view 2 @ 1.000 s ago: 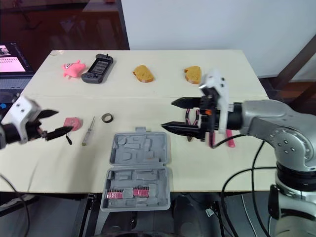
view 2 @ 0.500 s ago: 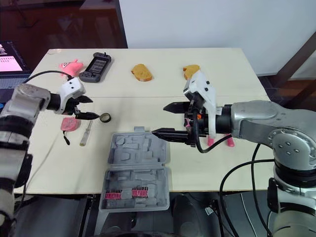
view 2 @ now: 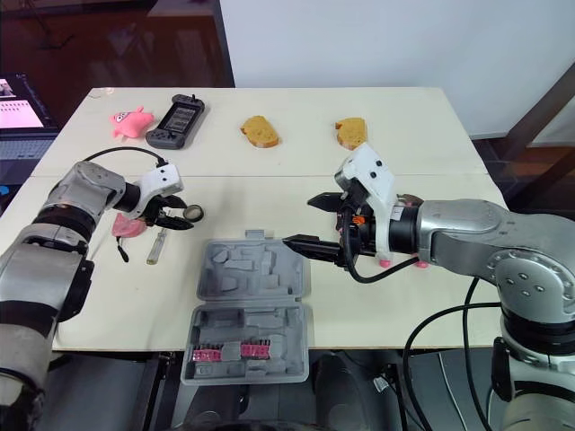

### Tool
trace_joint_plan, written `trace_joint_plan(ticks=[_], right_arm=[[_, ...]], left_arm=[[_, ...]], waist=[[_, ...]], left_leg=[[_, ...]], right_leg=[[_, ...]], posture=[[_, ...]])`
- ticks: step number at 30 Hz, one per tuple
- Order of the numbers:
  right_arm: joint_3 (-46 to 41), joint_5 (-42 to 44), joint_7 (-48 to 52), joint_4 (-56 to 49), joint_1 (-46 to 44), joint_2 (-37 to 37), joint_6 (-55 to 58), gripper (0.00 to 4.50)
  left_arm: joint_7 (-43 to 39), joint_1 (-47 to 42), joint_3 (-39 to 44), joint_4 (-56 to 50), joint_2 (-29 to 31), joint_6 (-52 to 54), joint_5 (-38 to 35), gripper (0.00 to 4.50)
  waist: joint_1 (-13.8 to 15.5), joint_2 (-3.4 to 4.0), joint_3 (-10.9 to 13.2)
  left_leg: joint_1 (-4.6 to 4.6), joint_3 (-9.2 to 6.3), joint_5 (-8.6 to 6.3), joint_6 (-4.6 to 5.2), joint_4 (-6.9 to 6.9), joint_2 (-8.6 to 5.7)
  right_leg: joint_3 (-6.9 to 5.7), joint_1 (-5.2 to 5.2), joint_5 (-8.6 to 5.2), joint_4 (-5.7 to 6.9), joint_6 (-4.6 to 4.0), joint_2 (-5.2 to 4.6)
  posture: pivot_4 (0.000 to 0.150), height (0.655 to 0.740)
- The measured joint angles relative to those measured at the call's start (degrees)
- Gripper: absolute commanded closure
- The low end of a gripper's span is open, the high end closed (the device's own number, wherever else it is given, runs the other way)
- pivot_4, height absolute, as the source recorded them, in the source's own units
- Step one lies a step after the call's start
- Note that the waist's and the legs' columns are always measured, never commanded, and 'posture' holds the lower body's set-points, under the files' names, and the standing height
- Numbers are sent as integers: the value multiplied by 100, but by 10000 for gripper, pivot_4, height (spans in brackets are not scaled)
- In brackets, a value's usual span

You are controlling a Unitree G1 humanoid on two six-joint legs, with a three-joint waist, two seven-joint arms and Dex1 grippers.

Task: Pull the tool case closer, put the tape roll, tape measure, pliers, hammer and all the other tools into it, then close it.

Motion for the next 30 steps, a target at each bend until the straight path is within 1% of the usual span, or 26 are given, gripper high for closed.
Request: trace_joint_plan(ticks=[6, 9, 13, 14, 24, 26, 30], right_arm=[[1, 175, -75, -14, -3, -118, -17, 0], [5, 212, -101, -21, -9, -190, -47, 0], [6, 234, -121, -22, -10, -254, -51, 0], [6, 259, -131, -22, -10, -274, -51, 0], [77, 378, -211, -41, -9, -426, -98, 0], [123, 378, -205, -41, -9, -428, -119, 0], [153, 377, -182, -41, -9, -428, -192, 0]], left_arm=[[520, 17, 80, 138, -193, 90, 77, 13191], [735, 99, 119, 190, -323, 197, 114, 21530], [946, 201, 232, 284, -399, 315, 130, 41261], [974, 200, 264, 283, -398, 346, 129, 44600], [1025, 199, 470, 290, -372, 465, 125, 44600], [851, 183, 516, 290, -307, 466, 109, 44600], [-5, -19, 634, 236, -86, 468, 33, 44600]], waist=[[-9, 0, 0], [-3, 0, 0], [-8, 0, 0], [-6, 0, 0], [-10, 0, -1], [-9, 0, -1], [-6, 0, -1]], left_leg=[[0, -2, 0, 0, 0, 0], [1, -3, 0, 0, 1, -1], [1, -6, 0, 0, 1, -1], [1, -6, 0, 0, 1, -1], [2, -7, 0, 0, 1, -1], [2, -7, 0, 0, 1, -1], [1, -8, 1, 0, 1, -1]], right_leg=[[-1, 0, 0, 2, 0, 0], [-2, 2, 0, 2, 0, 0], [-4, 1, 0, 3, 0, 0], [-5, 1, 0, 3, 0, 0], [-5, 3, 0, 4, 0, 0], [-5, 3, 0, 4, 0, 0], [-7, 3, 0, 4, 0, 0]], posture=[[1500, 7400], [1500, 7400], [1500, 7400], [1500, 7400], [1500, 7400], [1500, 7400], [1500, 7400]])
